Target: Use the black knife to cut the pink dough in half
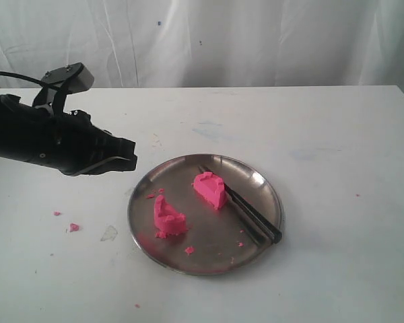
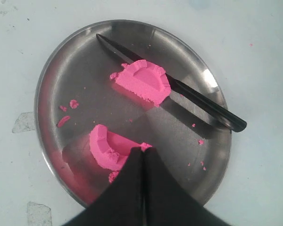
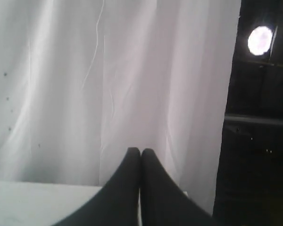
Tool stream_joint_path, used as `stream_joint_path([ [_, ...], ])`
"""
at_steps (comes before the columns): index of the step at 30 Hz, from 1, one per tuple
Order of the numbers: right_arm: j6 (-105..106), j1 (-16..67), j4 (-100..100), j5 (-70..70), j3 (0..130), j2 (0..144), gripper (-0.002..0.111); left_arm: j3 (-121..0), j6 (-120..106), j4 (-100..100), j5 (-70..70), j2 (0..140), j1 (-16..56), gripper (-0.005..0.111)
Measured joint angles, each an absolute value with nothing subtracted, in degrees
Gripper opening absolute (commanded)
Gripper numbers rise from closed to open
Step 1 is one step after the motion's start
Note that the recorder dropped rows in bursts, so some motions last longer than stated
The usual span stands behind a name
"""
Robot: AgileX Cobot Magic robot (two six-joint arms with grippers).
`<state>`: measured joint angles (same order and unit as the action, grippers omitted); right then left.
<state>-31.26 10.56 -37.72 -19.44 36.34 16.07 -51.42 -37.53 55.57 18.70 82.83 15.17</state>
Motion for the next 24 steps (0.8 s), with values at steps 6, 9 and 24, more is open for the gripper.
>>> stream_joint_path([
  [6,-31.38,10.56,-39.32,-19.16,34.52,5.69,0.000,-51.42,-37.53,55.57,16.84,82.83,15.17,0.000],
  [9,-33.32,10.56,-37.53,-18.58,27.13,3.90,0.000,-51.42,-37.53,55.57,16.84,82.83,15.17,0.000],
  [24,-13.77,6.90,-6.07,-18.20,0.26,3.93,0.000,-51.42,-37.53,55.46,16.44,82.83,15.17,0.000],
])
